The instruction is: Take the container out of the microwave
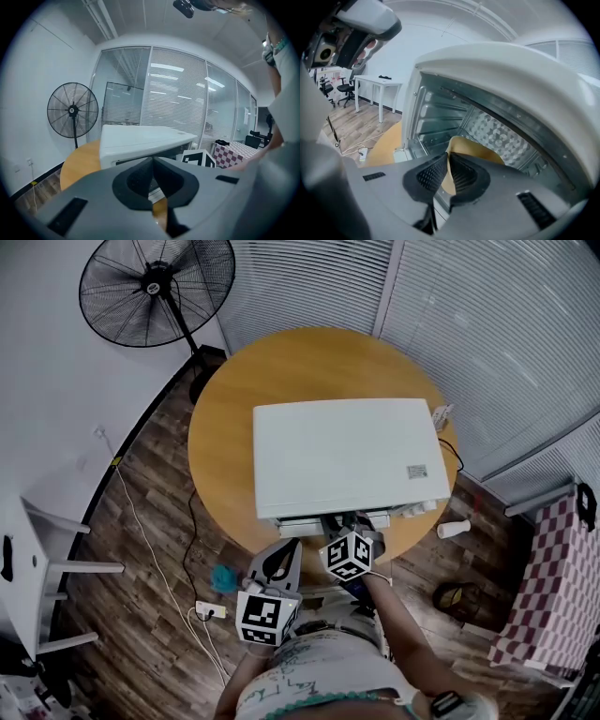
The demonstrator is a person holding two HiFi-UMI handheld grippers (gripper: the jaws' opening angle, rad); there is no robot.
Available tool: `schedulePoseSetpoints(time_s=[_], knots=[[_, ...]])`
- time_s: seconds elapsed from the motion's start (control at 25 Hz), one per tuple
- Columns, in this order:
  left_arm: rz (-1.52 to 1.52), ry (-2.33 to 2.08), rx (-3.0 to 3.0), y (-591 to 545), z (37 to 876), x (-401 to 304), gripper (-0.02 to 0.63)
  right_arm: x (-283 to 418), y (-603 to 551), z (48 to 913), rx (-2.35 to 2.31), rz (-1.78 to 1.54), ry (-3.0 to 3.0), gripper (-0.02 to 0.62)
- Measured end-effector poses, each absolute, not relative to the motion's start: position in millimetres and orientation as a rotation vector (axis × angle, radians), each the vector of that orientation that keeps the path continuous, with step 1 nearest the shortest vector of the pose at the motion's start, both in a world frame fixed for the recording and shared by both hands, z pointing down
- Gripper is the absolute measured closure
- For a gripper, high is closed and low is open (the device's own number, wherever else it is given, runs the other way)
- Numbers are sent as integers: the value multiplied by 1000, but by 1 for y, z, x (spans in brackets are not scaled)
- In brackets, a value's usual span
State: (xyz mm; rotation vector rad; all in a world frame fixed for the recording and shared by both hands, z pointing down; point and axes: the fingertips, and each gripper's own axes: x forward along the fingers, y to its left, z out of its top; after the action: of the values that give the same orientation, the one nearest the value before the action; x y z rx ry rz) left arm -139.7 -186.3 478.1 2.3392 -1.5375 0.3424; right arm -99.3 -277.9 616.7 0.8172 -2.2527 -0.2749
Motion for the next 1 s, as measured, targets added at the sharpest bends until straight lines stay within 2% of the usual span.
schedulePoseSetpoints(time_s=[1.0], knots=[[350, -1546, 2332, -166, 483, -99, 591, -62, -229, 595, 759, -250, -2315, 583]])
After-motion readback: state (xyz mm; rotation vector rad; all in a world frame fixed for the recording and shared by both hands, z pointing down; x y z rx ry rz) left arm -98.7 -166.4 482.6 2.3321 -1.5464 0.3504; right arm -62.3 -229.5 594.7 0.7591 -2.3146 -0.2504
